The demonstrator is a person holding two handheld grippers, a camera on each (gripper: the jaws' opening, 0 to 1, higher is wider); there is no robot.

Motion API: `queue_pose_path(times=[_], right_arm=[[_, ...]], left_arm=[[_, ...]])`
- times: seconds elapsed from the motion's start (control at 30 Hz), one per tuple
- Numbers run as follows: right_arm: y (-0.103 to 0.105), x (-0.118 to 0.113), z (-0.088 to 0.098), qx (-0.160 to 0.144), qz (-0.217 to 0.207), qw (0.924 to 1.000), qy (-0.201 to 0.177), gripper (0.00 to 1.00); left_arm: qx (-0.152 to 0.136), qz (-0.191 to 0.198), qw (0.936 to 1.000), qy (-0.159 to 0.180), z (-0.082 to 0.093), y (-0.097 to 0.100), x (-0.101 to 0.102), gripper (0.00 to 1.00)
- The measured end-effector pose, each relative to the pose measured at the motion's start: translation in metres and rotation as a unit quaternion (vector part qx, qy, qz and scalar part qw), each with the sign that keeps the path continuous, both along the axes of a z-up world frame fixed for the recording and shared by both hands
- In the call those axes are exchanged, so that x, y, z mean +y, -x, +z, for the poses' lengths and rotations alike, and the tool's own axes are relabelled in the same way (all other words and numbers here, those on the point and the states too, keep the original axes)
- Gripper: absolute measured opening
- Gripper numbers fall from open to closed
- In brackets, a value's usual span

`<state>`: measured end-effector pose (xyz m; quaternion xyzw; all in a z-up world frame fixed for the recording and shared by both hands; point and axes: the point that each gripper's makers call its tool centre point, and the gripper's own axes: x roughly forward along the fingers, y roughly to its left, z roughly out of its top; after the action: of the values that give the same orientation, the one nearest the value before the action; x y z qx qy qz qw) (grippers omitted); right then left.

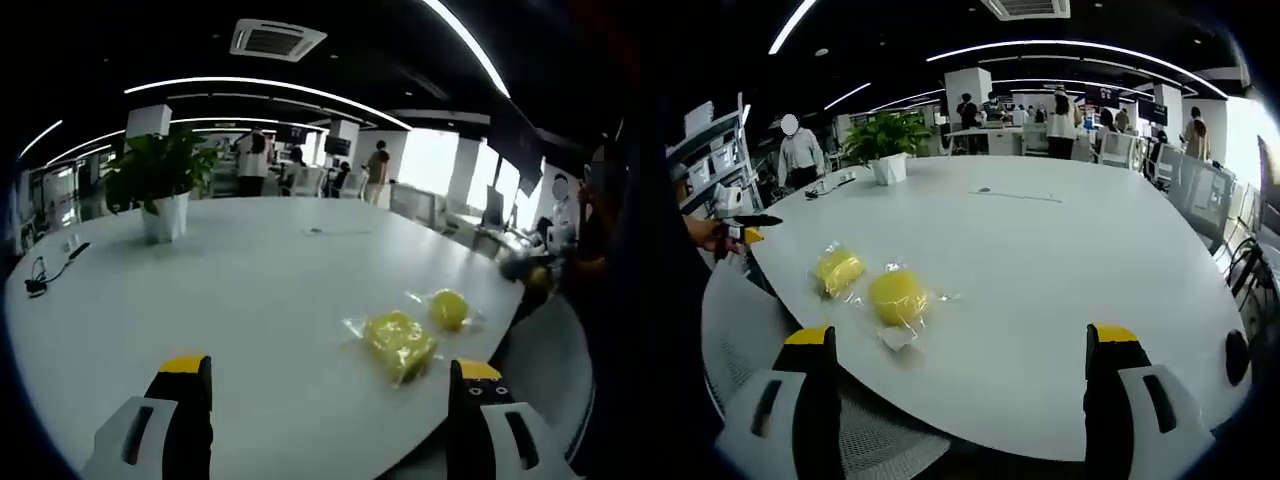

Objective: Compare the silicone blocks by pressing each to a similar depth, holding the contact briefly, and releasing to observe deformation and rebound differences across the visible hardness samples.

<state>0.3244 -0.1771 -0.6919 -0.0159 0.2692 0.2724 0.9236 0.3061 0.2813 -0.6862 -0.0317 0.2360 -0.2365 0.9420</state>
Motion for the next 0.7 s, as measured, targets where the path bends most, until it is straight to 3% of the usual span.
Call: queue_pose_path(times=[0.1, 0.2, 0.4, 0.7], right_arm=[[0.002, 0.002, -0.008, 0.014, 0.011, 0.9998, 0.011, 0.97], [0.002, 0.004, -0.015, 0.029, 0.019, 0.9993, 0.016, 0.97], [0.001, 0.013, -0.012, 0.026, 0.029, 0.9991, 0.017, 0.97], [0.003, 0.002, -0.002, 0.015, 0.020, 0.9996, 0.016, 0.97]], left_arm=[[-0.007, -0.018, 0.9998, -0.011, 0.000, -0.005, -0.005, 1.00], [-0.006, -0.015, 0.9999, 0.001, 0.002, -0.012, -0.006, 1.00], [-0.001, -0.031, 0.9995, -0.009, 0.007, -0.013, -0.014, 1.00], [0.004, -0.031, 0.9995, 0.002, 0.016, -0.006, -0.004, 1.00]])
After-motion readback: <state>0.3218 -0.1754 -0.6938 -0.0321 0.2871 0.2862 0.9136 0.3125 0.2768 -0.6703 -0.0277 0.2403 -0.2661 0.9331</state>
